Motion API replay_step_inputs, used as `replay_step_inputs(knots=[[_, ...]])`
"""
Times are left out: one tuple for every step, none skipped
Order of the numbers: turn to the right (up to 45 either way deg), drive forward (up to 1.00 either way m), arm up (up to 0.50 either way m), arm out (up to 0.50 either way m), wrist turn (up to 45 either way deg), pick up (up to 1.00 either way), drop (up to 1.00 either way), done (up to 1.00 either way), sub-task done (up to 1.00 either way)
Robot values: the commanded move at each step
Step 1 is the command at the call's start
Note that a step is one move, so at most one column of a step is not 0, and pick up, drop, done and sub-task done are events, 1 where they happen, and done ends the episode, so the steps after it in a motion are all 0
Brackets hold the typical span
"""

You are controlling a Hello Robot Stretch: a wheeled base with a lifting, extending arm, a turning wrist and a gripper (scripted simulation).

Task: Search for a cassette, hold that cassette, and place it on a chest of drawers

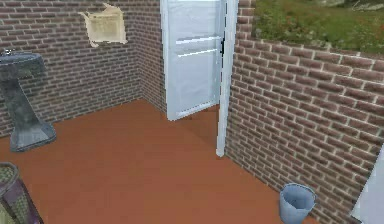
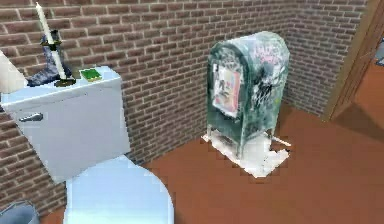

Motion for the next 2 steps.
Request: replay_step_inputs(knots=[[0.0,1.00,0.00,0.00,0.0,0.00,0.00,0.00,0.00],[0.0,0.70,0.00,0.00,0.0,0.00,0.00,0.00,0.00]])
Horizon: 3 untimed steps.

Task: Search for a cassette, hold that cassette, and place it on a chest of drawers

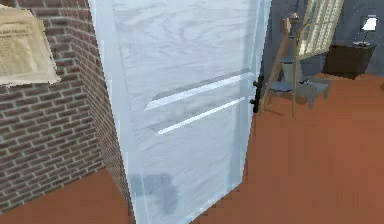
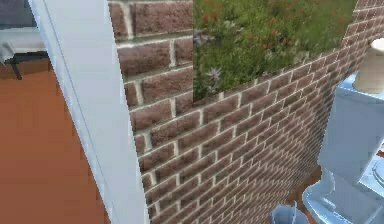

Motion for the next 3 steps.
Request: replay_step_inputs(knots=[[15.0,0.00,0.00,0.00,0.0,0.00,0.00,0.00,0.00],[0.0,0.15,0.00,0.00,0.0,0.00,0.00,0.00,0.00],[24.0,0.00,0.00,0.00,0.0,0.00,0.00,0.00,0.00]])
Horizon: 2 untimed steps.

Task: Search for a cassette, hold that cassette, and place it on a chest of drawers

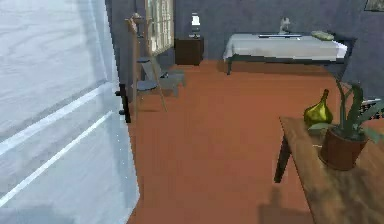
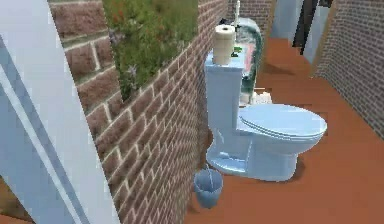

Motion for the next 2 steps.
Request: replay_step_inputs(knots=[[0.0,1.00,0.00,0.00,0.0,0.00,0.00,0.00,0.00],[3.0,0.00,0.00,0.00,0.0,0.00,0.00,0.00,0.00]])
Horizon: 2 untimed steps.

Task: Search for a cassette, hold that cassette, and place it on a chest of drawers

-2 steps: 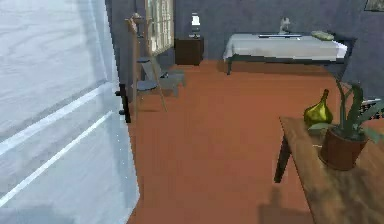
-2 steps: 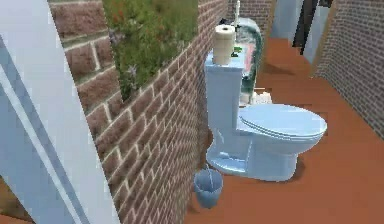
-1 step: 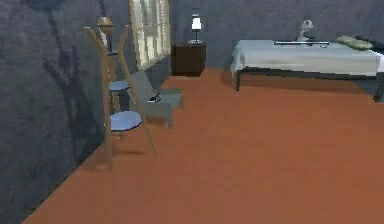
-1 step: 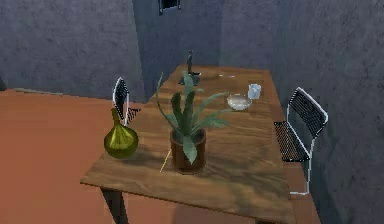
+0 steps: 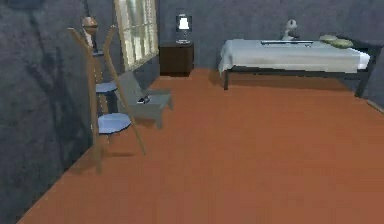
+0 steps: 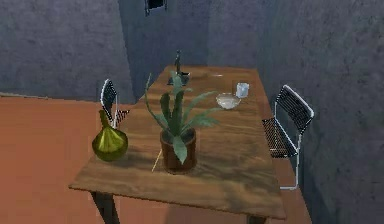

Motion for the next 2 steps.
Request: replay_step_inputs(knots=[[0.0,1.00,0.00,0.00,0.0,0.00,0.00,0.00,0.00],[0.0,0.90,0.00,0.00,0.0,0.00,0.00,0.00,0.00]])
